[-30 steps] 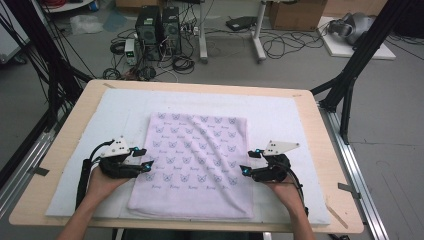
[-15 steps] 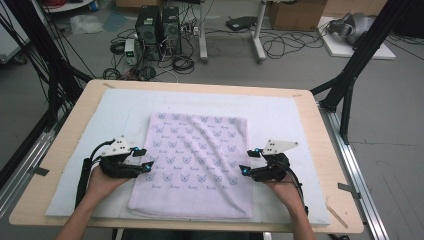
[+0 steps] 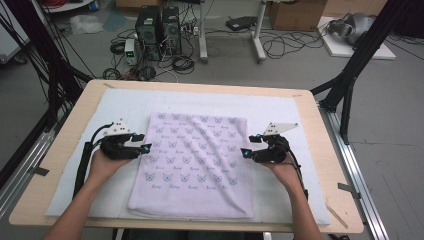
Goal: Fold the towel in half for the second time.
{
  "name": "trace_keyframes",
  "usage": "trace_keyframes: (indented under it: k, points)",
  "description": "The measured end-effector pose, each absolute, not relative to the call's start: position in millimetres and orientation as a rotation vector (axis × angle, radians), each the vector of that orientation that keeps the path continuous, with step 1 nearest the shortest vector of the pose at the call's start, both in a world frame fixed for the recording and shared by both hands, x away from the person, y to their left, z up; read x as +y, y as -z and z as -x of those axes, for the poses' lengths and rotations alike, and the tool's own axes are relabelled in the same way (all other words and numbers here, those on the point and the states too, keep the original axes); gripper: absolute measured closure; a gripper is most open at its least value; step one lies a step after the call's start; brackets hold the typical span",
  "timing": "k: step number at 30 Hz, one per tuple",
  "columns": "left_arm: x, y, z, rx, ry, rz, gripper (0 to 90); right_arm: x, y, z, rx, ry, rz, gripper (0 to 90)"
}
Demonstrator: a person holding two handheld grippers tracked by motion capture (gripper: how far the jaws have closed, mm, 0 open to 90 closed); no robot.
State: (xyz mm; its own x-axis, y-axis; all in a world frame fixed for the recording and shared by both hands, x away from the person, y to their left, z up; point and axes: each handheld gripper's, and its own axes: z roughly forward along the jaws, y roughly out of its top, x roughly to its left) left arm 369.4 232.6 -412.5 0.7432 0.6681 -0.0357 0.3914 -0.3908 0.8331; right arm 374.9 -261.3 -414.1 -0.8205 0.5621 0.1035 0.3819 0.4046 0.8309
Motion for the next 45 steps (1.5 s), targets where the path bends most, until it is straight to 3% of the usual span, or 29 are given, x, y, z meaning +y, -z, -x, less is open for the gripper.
trace_keyframes:
  k: [14, 24, 29, 33, 37, 41, 45]
  points:
    - [236, 385, -445, 0.897, -0.394, -2.013, 53.0, -254, 379, -444, 2.451, -1.252, -0.877, 35.2]
    - [239, 423, -470, 1.047, -0.349, -1.997, 54.8, -258, 411, -474, 2.437, -1.195, -0.989, 36.8]
    - [237, 441, -479, 1.122, -0.361, -2.013, 50.9, -255, 423, -481, 2.428, -1.157, -1.0, 36.4]
    - [231, 444, -480, 1.102, -0.377, -2.03, 50.2, -252, 435, -485, 2.454, -1.127, -1.04, 36.4]
    - [228, 443, -481, 1.106, -0.391, -2.05, 62.8, -249, 445, -487, 2.486, -1.115, -1.054, 48.5]
    - [222, 442, -482, 1.07, -0.363, -2.071, 83.1, -247, 444, -487, 2.541, -1.161, -1.015, 73.6]
    - [223, 440, -481, 1.072, -0.359, -2.061, 85.4, -245, 440, -486, 2.554, -1.158, -0.997, 82.1]
